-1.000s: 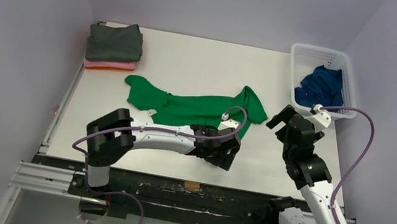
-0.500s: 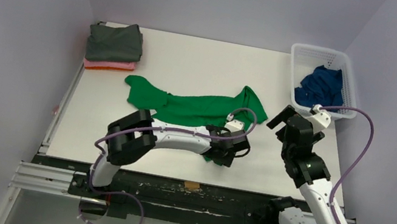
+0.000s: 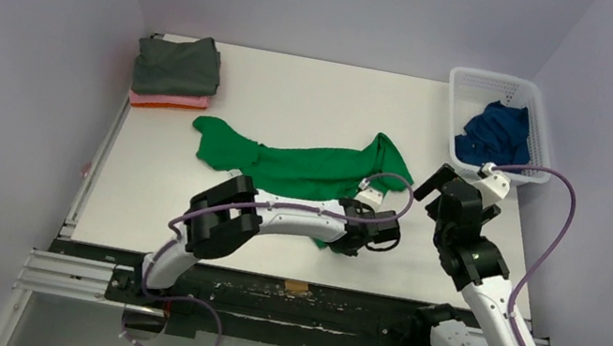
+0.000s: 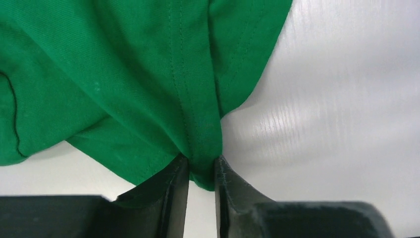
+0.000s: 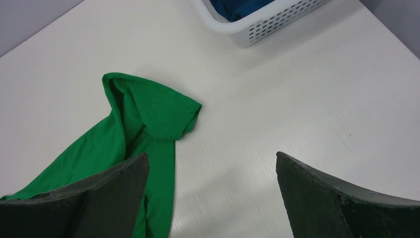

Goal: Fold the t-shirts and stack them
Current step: Flatten out the tshirt

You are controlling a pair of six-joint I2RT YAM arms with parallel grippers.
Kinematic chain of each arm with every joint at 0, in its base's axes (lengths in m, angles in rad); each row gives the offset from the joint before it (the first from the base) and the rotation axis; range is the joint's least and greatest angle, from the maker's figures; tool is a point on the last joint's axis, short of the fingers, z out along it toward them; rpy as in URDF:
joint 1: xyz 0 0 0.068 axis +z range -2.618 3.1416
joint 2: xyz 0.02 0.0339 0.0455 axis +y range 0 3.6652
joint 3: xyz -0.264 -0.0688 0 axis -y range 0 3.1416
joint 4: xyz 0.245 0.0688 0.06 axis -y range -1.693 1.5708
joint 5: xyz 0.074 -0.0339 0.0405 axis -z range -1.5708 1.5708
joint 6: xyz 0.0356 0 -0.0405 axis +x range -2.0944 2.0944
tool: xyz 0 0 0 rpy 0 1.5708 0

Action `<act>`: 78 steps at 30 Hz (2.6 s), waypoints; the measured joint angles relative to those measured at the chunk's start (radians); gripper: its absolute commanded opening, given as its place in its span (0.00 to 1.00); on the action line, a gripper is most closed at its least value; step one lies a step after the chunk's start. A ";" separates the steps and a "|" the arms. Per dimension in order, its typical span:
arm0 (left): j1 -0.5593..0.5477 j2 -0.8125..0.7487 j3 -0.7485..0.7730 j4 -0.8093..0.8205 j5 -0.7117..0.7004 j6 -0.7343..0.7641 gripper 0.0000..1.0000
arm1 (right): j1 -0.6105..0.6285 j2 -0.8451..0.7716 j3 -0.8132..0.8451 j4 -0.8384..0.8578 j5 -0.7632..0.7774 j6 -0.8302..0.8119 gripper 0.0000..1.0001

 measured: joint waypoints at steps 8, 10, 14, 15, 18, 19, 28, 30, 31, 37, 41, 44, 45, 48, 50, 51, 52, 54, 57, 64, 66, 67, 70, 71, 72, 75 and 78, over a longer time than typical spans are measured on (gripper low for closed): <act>-0.001 -0.026 -0.053 -0.001 -0.059 0.000 0.00 | 0.000 -0.003 -0.002 0.001 0.001 -0.003 0.99; -0.001 -0.102 -0.168 0.026 -0.081 -0.003 0.00 | 0.000 -0.001 -0.002 0.004 -0.003 -0.011 0.99; 0.002 -0.326 -0.404 0.011 -0.146 -0.024 0.00 | 0.000 0.039 -0.002 0.029 -0.042 -0.040 0.97; 0.003 -0.409 -0.449 -0.005 -0.178 -0.032 0.00 | 0.000 0.064 -0.002 0.038 -0.063 -0.047 0.96; 0.010 -0.605 -0.504 -0.036 -0.261 -0.064 0.00 | 0.000 0.149 -0.002 0.055 -0.124 -0.060 0.91; 0.015 -0.656 -0.515 -0.039 -0.283 -0.074 0.00 | 0.000 0.177 -0.002 0.056 -0.141 -0.061 0.88; 0.144 -0.969 -0.714 -0.116 -0.414 -0.159 0.00 | 0.001 0.381 -0.002 0.046 -0.275 -0.050 0.81; 0.165 -1.016 -0.760 -0.148 -0.425 -0.185 0.00 | 0.001 0.386 -0.002 0.048 -0.279 -0.039 0.80; 0.173 -1.041 -0.776 -0.170 -0.433 -0.203 0.00 | 0.001 0.386 -0.002 0.050 -0.282 -0.035 0.80; 0.201 -1.201 -0.815 -0.349 -0.511 -0.366 0.00 | 0.001 0.350 -0.051 0.090 -0.333 -0.002 0.80; 0.204 -1.254 -0.846 -0.376 -0.526 -0.389 0.00 | 0.001 0.339 -0.081 0.102 -0.370 0.013 0.78; 0.204 -1.250 -0.861 -0.377 -0.527 -0.394 0.00 | 0.001 0.359 -0.080 0.143 -0.397 0.015 0.76; 0.204 -1.243 -0.864 -0.377 -0.527 -0.394 0.00 | 0.001 0.377 -0.077 0.159 -0.404 0.015 0.75; 0.204 -1.219 -0.867 -0.377 -0.527 -0.400 0.00 | 0.001 0.456 -0.057 0.202 -0.415 0.014 0.72; 0.204 -1.204 -0.867 -0.378 -0.527 -0.409 0.00 | 0.001 0.524 -0.027 0.220 -0.417 0.006 0.70; 0.204 -1.196 -0.867 -0.379 -0.527 -0.412 0.00 | 0.001 0.564 -0.008 0.235 -0.418 0.001 0.69; 0.204 -1.191 -0.867 -0.381 -0.527 -0.415 0.00 | 0.001 0.595 0.008 0.249 -0.419 -0.004 0.67; 0.204 -1.180 -0.867 -0.387 -0.528 -0.419 0.00 | 0.001 0.669 0.050 0.269 -0.420 -0.020 0.62; 0.204 -1.171 -0.867 -0.394 -0.529 -0.422 0.00 | 0.001 0.754 0.093 0.300 -0.420 -0.037 0.56; 0.206 -1.168 -0.864 -0.401 -0.548 -0.433 0.00 | 0.001 0.820 0.096 0.356 -0.432 -0.065 0.15; 0.209 -1.165 -0.859 -0.401 -0.554 -0.434 0.00 | 0.001 0.820 0.097 0.365 -0.431 -0.068 0.02; 0.212 -1.164 -0.855 -0.400 -0.556 -0.434 0.00 | 0.001 0.820 0.097 0.369 -0.431 -0.071 0.00; 0.219 -1.162 -0.829 -0.400 -0.564 -0.423 0.00 | 0.001 0.801 0.097 0.360 -0.425 -0.082 0.00; 0.221 -1.164 -0.814 -0.397 -0.570 -0.408 0.00 | 0.001 0.787 0.097 0.352 -0.423 -0.084 0.00; 0.224 -1.168 -0.799 -0.390 -0.574 -0.389 0.00 | 0.001 0.757 0.097 0.339 -0.418 -0.090 0.00; 0.241 -1.236 -0.769 -0.276 -0.559 -0.219 0.00 | 0.001 0.613 0.113 0.282 -0.396 -0.108 0.00; 0.304 -1.362 -0.765 -0.058 -0.422 0.032 0.00 | 0.001 0.447 0.163 0.234 -0.378 -0.129 0.00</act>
